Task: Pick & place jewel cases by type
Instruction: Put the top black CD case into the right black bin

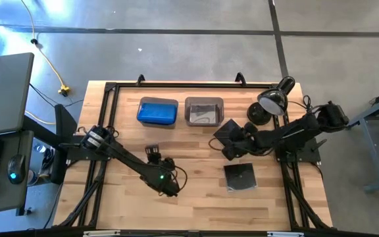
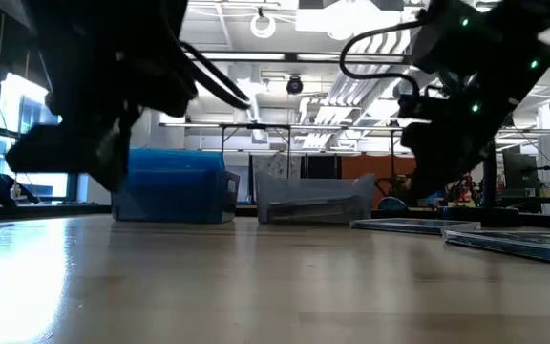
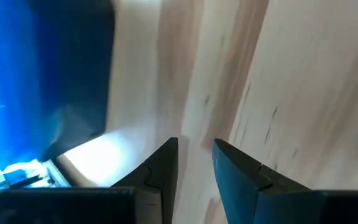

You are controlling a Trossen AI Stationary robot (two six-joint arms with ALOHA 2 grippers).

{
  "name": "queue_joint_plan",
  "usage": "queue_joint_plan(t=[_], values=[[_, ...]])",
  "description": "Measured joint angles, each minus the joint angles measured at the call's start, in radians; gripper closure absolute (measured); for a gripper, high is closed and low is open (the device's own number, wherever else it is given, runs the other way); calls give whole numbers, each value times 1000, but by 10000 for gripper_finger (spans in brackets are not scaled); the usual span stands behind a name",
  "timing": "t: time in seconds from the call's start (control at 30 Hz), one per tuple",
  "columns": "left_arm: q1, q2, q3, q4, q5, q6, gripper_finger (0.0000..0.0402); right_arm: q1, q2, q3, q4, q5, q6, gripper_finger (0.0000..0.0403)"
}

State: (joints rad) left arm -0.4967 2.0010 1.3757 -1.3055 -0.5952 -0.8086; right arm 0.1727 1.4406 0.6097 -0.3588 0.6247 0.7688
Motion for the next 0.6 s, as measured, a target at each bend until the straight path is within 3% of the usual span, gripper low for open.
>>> queue_joint_plan(t=[0.17, 0.27, 0.43, 0.6], values=[[6, 0, -31, 133, 2, 54, 311, -45, 0, -106, 295, -51, -231, 194], [5, 0, -31, 157, -2, 84, 312, -51, 0, -138, 328, -51, -293, 194], [6, 0, -31, 164, -17, 100, 312, -69, 0, -168, 347, -80, -257, 194], [6, 0, -31, 163, -17, 100, 312, -82, -1, -167, 362, -198, -290, 194]])
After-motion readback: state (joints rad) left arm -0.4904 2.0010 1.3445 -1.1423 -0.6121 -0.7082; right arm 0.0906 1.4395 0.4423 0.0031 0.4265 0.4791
